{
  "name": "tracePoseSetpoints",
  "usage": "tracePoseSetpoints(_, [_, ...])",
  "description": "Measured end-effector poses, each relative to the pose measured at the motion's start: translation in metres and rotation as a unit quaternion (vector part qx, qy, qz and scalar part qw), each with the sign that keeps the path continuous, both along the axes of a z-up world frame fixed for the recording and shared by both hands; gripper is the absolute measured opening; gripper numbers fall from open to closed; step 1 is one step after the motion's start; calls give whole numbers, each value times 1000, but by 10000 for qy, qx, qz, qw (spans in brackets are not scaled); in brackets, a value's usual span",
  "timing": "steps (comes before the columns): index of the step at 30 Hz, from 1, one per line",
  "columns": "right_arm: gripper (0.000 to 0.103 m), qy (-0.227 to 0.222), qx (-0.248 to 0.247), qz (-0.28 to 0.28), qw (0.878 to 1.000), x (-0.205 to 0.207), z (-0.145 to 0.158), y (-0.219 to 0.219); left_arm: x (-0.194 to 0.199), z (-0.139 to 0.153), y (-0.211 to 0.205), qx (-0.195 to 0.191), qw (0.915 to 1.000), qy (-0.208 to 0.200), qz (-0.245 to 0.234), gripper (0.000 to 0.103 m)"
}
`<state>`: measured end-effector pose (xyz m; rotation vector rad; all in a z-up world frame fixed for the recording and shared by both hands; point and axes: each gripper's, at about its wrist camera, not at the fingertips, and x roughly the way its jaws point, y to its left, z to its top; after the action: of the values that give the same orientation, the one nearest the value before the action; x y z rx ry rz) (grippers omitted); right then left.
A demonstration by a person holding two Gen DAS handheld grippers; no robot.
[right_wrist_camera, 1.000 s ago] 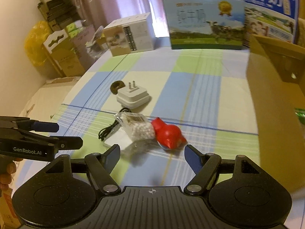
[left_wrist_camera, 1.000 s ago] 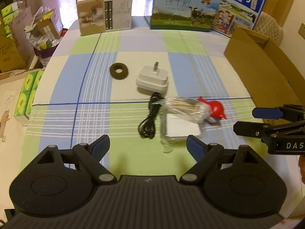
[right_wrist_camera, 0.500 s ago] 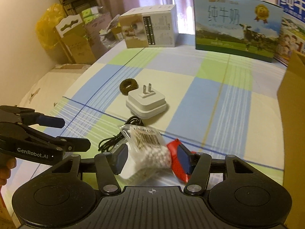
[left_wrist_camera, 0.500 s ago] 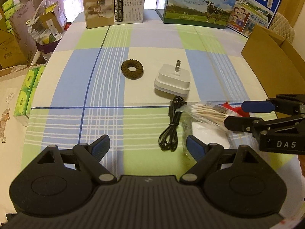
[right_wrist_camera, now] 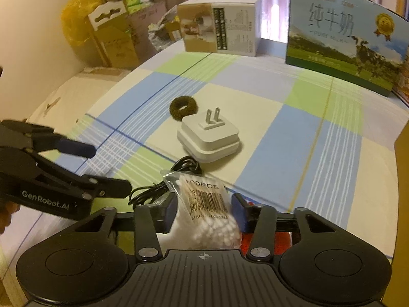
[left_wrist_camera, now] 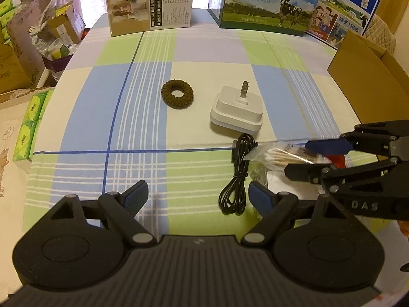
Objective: Organize objects
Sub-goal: 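Grasp the cotton swab bag with the right tool while the left tool approaches the black cable, then grasp the black cable with the left tool while the right tool lifts the swab bag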
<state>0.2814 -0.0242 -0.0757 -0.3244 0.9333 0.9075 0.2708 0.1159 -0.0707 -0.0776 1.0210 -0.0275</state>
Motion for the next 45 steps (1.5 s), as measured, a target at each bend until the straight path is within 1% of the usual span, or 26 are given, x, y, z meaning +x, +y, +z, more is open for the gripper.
tracePoseSetpoints(1, [36, -26, -44, 41, 10000, -1, -1, 1, 1, -1, 0, 4, 10000, 3, -14, 80])
tracePoseSetpoints(4, [22, -94, -103, 39, 9999, -3, -2, 0, 3, -2, -3, 0, 10000, 3, -87, 79])
tracePoseSetpoints(5, [19, -43, -55, -13, 10000, -1, -1, -2, 3, -3, -3, -5, 9999, 8, -113, 77])
tracePoseSetpoints(7, [16, 1, 56, -154, 9999, 0, 4, -8, 5, -5, -6, -9, 9998, 24, -190, 75])
tracePoseSetpoints(10, [16, -1, 187, -317, 9993, 0, 13, -16, 9, -9, -11, 28, 9995, 29, -307, 72])
tracePoseSetpoints(14, [15, -41, 376, -646, 9972, 2, 27, -33, 18, -13, -19, 123, 9986, 17, -520, 60])
tracePoseSetpoints(18, [16, -10, 520, -993, 9937, 7, 36, -52, 30, -18, -26, 214, 9966, -9, -790, 53])
tracePoseSetpoints(19, [16, -5, 537, -1078, 9927, 9, 38, -56, 33, -20, -28, 237, 9959, -14, -869, 50])
tracePoseSetpoints(20, [15, -9, 548, -1158, 9918, 10, 39, -60, 36, -22, -30, 247, 9952, -8, -947, 42])
tracePoseSetpoints(21, [15, -13, 558, -1239, 9907, 11, 41, -65, 39, -23, -33, 250, 9945, 9, -1018, 39])
tracePoseSetpoints(25, [16, -23, 561, -1524, 9867, 14, 43, -83, 46, -29, -39, 314, 9929, 14, -1147, 37])
tracePoseSetpoints(30, [16, -3, 503, -1772, 9829, 16, 42, -100, 53, -34, -45, 396, 9917, -7, -1220, 32])
tracePoseSetpoints(33, [16, 15, 484, -1864, 9813, 16, 42, -106, 55, -36, -49, 422, 9911, -24, -1261, 27])
tracePoseSetpoints(35, [16, 28, 473, -1893, 9808, 16, 42, -109, 54, -36, -51, 394, 9908, -34, -1292, 19])
tracePoseSetpoints(39, [16, 66, 468, -1906, 9805, 15, 41, -111, 48, -36, -50, 407, 9914, -45, -1240, 18])
tracePoseSetpoints(45, [16, 136, 489, -1879, 9809, 7, 39, -112, 26, -33, -37, 332, 9945, 47, -990, 17])
